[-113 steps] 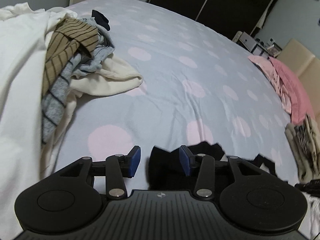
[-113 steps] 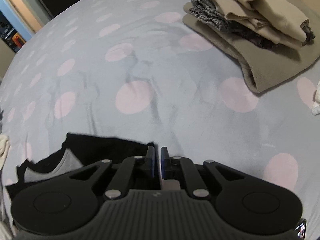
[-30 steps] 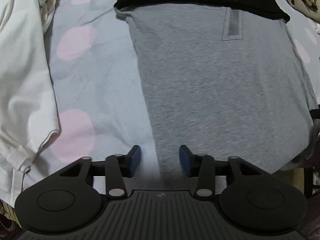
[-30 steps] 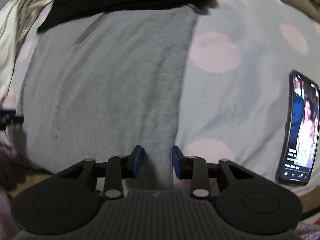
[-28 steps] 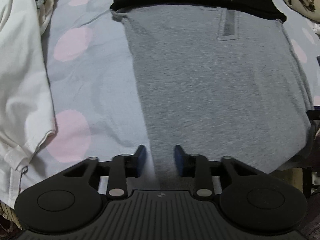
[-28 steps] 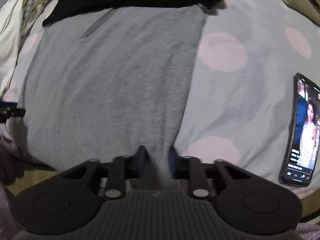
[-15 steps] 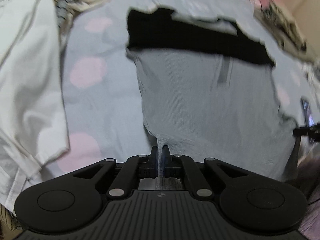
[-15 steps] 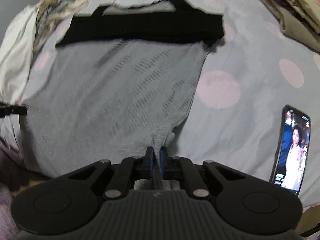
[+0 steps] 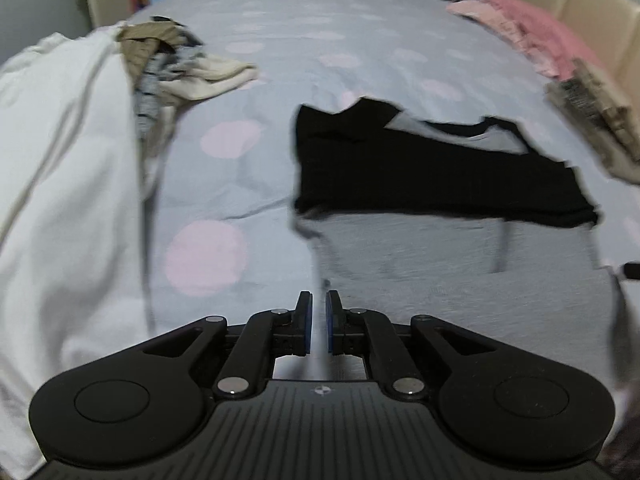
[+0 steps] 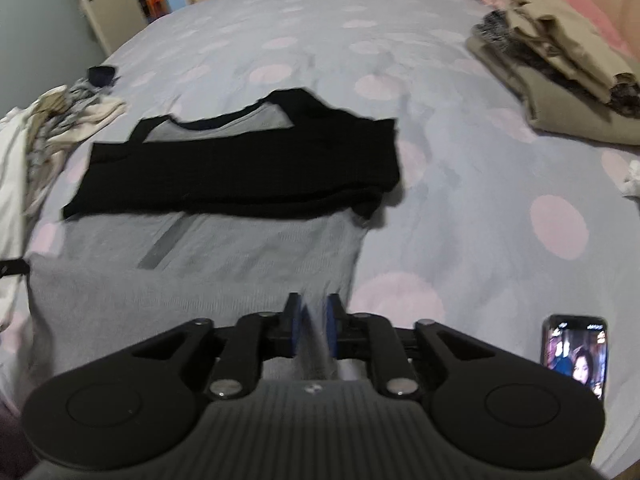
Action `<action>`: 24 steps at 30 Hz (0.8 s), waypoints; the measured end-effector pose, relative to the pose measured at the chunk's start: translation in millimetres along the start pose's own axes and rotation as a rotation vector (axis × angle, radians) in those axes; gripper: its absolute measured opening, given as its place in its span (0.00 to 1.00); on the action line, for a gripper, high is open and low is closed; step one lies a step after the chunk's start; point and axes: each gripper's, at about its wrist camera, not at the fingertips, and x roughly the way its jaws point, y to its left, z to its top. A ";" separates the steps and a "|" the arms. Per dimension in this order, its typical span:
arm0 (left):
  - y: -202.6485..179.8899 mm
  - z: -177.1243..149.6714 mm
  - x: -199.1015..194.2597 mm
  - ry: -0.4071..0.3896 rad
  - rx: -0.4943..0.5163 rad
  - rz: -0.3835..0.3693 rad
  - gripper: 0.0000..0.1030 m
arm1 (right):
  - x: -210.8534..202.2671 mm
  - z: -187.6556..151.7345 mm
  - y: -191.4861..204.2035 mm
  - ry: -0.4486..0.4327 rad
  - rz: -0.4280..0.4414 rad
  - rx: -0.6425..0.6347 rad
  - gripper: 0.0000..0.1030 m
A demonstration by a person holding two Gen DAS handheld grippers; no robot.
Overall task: Fold clothes
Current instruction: 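Lift the grey hem toward the collar with both grippers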
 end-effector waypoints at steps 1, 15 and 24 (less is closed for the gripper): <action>1.8 -2.1 -2.1 -0.013 -0.006 0.007 0.09 | 0.9 0.9 -3.3 -0.008 -0.011 0.017 0.34; -87.4 -75.4 -29.8 -0.140 0.704 0.091 0.51 | -25.5 -77.0 84.6 -0.104 0.022 -0.746 0.62; -139.5 -162.1 -27.8 -0.096 1.292 0.037 0.60 | -32.0 -149.1 108.7 -0.108 0.036 -1.209 0.70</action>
